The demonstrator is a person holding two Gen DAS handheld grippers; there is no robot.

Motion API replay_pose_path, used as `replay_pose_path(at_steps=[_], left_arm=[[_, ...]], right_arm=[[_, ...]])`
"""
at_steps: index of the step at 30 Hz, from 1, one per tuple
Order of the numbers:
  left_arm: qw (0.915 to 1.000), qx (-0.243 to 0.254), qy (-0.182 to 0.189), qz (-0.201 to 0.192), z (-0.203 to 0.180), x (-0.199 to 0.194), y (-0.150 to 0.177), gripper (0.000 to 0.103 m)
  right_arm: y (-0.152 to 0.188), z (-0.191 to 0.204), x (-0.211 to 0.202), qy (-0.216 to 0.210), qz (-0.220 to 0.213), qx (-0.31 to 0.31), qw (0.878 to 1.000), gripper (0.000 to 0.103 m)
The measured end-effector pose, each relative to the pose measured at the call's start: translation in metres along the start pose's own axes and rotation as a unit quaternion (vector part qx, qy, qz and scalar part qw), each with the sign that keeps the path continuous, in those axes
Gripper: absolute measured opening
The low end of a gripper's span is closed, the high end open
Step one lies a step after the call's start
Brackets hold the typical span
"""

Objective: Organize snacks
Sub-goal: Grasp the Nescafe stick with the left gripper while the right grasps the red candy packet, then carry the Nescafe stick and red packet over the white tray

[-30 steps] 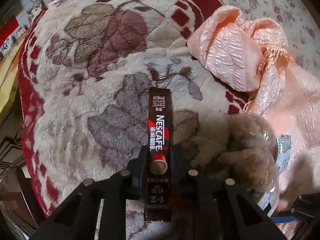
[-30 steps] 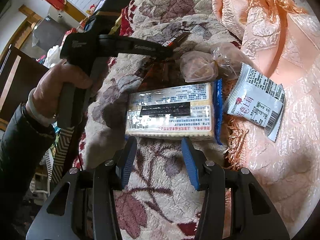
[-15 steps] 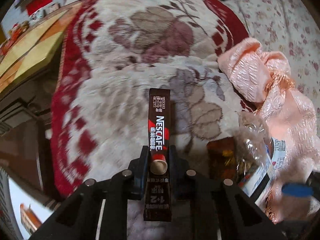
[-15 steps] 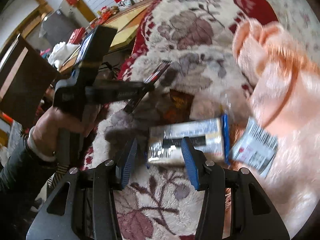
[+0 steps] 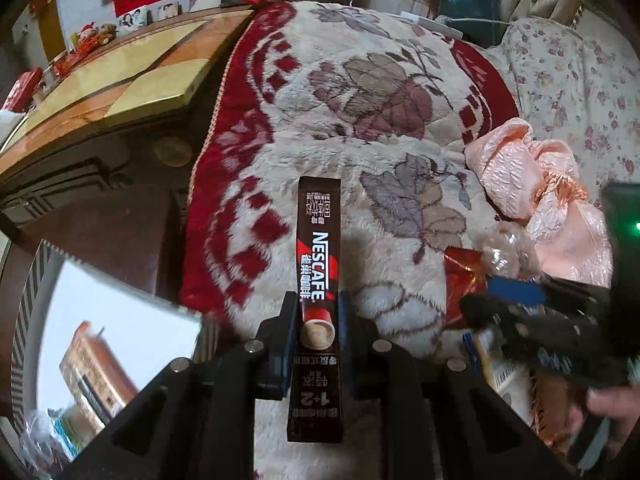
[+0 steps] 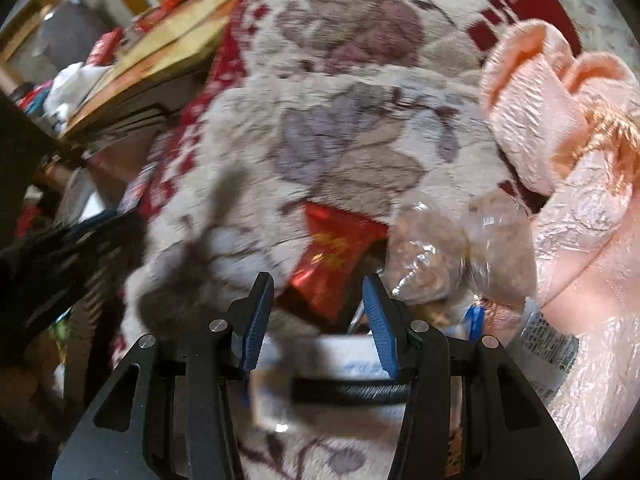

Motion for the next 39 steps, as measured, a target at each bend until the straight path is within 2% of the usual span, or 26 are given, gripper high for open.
replay_pose_path(at_steps=[4,5,6,15,25,39], left_arm=[[1.0,-0.004,-0.007,-0.005,0.001,-0.007,0.01,0.021],[0.9999,-0.005,-0.008,-0.005,0.001,-0.008,0.012,0.021],[0.9999,-0.007,-0.008,-0.004,0.002,-0.009,0.014,0.021],[0.9995,-0.027,-0.017,-0.003,0.007,-0.018,0.035,0.021],[0.9985,-0.037,-0.038,-0.013,0.013,-0.042,0.06,0.021],[0.997,-0.057,-0.038,-0.036,0.023,-0.088,0.089,0.021]], right_arm=[[-0.01,-0.003,0.016,-0.018,-0.003,0.013,1.0,0.045],[-0.011,-0.001,0.019,-0.018,-0.002,0.004,1.0,0.041],[-0.011,0.002,0.021,-0.017,-0.002,-0.009,1.0,0.032],[0.002,0.025,-0.005,-0.059,-0.024,-0.035,0.997,0.032],[0.036,0.057,-0.03,-0.09,-0.037,-0.063,0.993,0.032],[0.075,0.082,-0.052,-0.101,-0.027,-0.086,0.991,0.031]])
Point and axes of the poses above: each gripper's, at about its wrist camera, not at the fingertips, and x roughly the way its jaws point, z to its left, y to its underside, the point moved 3 cm from there along x, roughly the way its jaws point, and after that the axes turned 7 degrees about x, right-handed, at the moved point
